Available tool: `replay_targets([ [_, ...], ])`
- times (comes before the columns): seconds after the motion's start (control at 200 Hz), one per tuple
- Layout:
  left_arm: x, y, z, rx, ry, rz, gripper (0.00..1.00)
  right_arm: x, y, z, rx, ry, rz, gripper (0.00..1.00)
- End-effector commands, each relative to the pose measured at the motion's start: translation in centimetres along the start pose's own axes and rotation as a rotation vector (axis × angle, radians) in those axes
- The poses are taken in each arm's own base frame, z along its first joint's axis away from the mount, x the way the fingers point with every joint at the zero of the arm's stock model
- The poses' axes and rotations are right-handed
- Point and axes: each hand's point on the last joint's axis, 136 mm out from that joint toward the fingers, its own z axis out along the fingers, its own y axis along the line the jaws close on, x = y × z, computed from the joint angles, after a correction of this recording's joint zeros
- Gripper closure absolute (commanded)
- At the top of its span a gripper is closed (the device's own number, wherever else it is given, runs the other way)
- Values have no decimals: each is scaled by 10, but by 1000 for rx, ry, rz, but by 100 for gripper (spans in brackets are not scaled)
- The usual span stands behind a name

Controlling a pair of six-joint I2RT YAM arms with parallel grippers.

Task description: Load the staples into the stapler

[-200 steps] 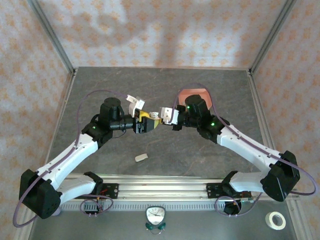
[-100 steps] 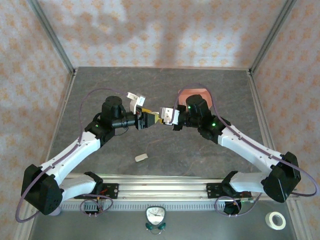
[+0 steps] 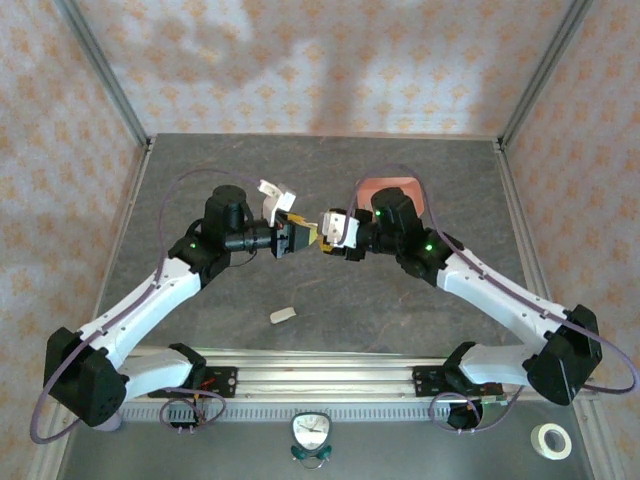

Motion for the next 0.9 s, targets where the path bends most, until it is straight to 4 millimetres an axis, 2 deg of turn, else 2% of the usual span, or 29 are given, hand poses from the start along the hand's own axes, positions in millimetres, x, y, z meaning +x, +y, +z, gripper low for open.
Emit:
replay_targets([
  [0.0,7,0,-8,-22,57,177,100,-12,0,-18,-37,-27,92,45],
  [0.04,9,0,-10,-27,68,218,100,-12,2,-21,-70,-42,127,44],
  [0.055,11,0,-10,-28,76,230,100,-18,1,-30,-68,-63,129,43],
  [0.1,14,0,-12,-29,93,273,100,-19,4,-37,-108,-81,160,43],
  [0.255,26,-15,-19,50,124,463,100,-22,17,-51,-243,-82,221,43],
  [0.5,27,-27,-23,115,111,544,100,-25,35,-40,-414,-101,246,47],
  [0.766,24,-35,-23,161,82,572,100,-30,45,-26,-499,-95,258,49],
  [0.891,22,-38,-23,171,72,579,100,-30,50,-22,-538,-99,273,53],
])
